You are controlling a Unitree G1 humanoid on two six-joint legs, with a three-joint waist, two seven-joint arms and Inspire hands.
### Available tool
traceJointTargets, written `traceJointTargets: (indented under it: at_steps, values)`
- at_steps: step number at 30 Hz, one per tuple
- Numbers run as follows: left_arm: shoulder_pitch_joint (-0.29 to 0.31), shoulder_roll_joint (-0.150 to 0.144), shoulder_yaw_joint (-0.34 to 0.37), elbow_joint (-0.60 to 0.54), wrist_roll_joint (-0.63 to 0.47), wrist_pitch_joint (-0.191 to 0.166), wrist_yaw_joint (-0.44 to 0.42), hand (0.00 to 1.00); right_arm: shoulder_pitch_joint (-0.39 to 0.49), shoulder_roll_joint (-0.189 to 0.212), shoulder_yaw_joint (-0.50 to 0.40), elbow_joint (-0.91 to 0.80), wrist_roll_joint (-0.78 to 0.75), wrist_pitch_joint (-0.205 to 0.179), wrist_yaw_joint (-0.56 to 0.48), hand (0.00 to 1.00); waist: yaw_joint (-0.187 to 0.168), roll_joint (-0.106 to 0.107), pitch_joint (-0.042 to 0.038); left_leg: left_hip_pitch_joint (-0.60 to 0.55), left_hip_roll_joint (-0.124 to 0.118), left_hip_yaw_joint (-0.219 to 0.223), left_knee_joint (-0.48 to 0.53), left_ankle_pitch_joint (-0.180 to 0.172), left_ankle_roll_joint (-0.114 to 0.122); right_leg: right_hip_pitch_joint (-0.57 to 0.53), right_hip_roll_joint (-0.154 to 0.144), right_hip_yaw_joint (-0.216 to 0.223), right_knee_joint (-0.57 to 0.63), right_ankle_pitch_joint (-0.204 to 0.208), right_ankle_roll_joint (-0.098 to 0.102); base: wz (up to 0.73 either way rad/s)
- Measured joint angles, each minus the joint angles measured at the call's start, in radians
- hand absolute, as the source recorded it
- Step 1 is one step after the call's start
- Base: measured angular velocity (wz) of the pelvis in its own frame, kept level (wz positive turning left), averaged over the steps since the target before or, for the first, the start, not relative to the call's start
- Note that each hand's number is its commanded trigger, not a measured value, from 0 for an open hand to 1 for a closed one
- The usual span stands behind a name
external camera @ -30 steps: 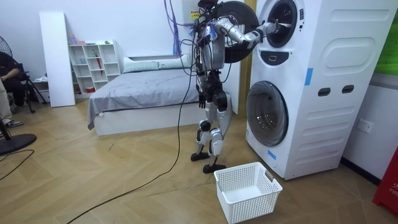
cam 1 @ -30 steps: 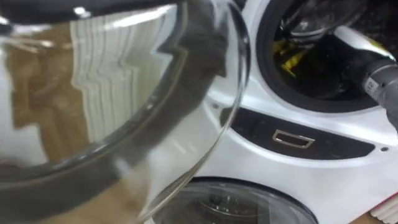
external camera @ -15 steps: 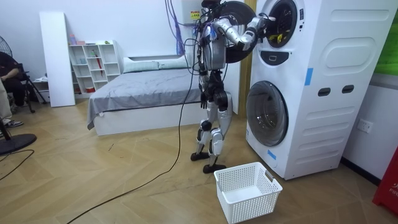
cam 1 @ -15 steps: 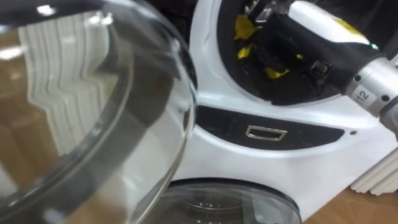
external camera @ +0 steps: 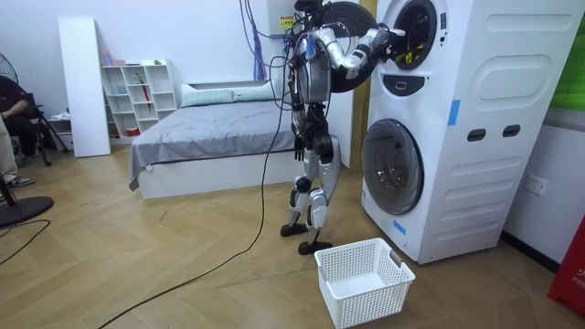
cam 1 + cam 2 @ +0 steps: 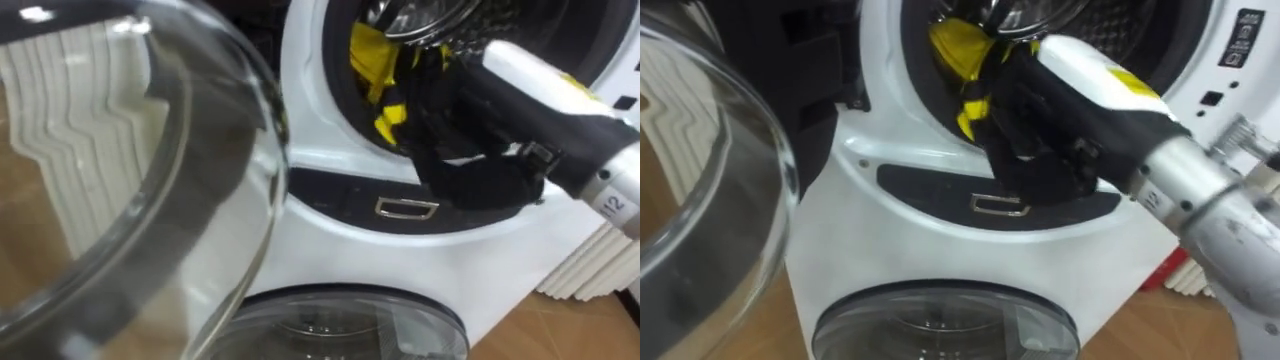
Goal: Pick clothes from washing machine
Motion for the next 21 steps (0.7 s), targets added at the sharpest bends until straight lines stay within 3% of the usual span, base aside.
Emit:
traceJointTargets:
  at_steps: [5,8,10,13,15,18,21]
  values:
    - [0.026,-0.008,0.037,-0.01,0.001,-0.034,0.0,0.0,0.097,0.027,-0.115,-0.015,0.043,-0.03,-0.025,1.0,-0.022,0.012,-0.0082,-0.01,0.0,0.027,-0.004,-0.002,-0.003,-0.025,0.004,0.008,0.015,0.004,-0.007,-0.08]
    - [0.031,-0.009,0.055,-0.01,0.003,-0.036,0.007,0.0,0.145,0.044,-0.174,-0.015,0.044,-0.062,-0.053,1.0,-0.032,0.013,-0.0092,-0.01,0.005,0.049,-0.004,-0.008,-0.009,-0.032,0.012,0.019,0.016,0.013,-0.011,-0.1]
    - [0.041,-0.009,0.059,-0.008,0.003,-0.044,0.009,0.0,0.207,0.087,-0.237,-0.018,0.037,-0.082,-0.08,1.0,-0.045,0.015,-0.01,-0.007,0.012,0.055,-0.004,-0.009,-0.01,-0.031,0.017,0.036,0.018,0.018,-0.012,-0.1]
    - [0.065,-0.009,0.064,-0.008,0.001,-0.054,0.01,0.0,0.266,0.107,-0.274,-0.017,0.04,-0.087,-0.114,1.0,-0.06,0.024,-0.0097,0.004,0.016,0.078,-0.004,-0.013,-0.012,-0.032,0.021,0.048,0.027,0.018,-0.012,-0.21]
    - [0.075,-0.009,0.076,-0.009,0.002,-0.055,0.01,0.0,0.328,0.13,-0.304,-0.013,0.041,-0.098,-0.145,1.0,-0.091,0.032,-0.0092,0.004,0.017,0.089,-0.005,-0.014,-0.013,-0.04,0.025,0.06,0.029,0.019,-0.014,-0.17]
    - [0.075,-0.008,0.077,-0.009,0.004,-0.055,0.01,0.0,0.353,0.132,-0.331,-0.009,0.0,-0.099,-0.164,1.0,-0.129,0.047,-0.01,0.001,0.017,0.119,-0.009,-0.015,-0.014,-0.057,0.033,0.086,0.035,0.022,-0.015,-0.26]
    - [0.069,-0.004,0.086,-0.012,0.002,-0.064,0.011,0.0,0.375,0.132,-0.368,-0.009,0.003,-0.102,-0.199,1.0,-0.148,0.05,-0.0122,0.002,0.018,0.155,-0.013,-0.015,-0.014,-0.068,0.042,0.116,0.035,0.028,-0.018,-0.37]
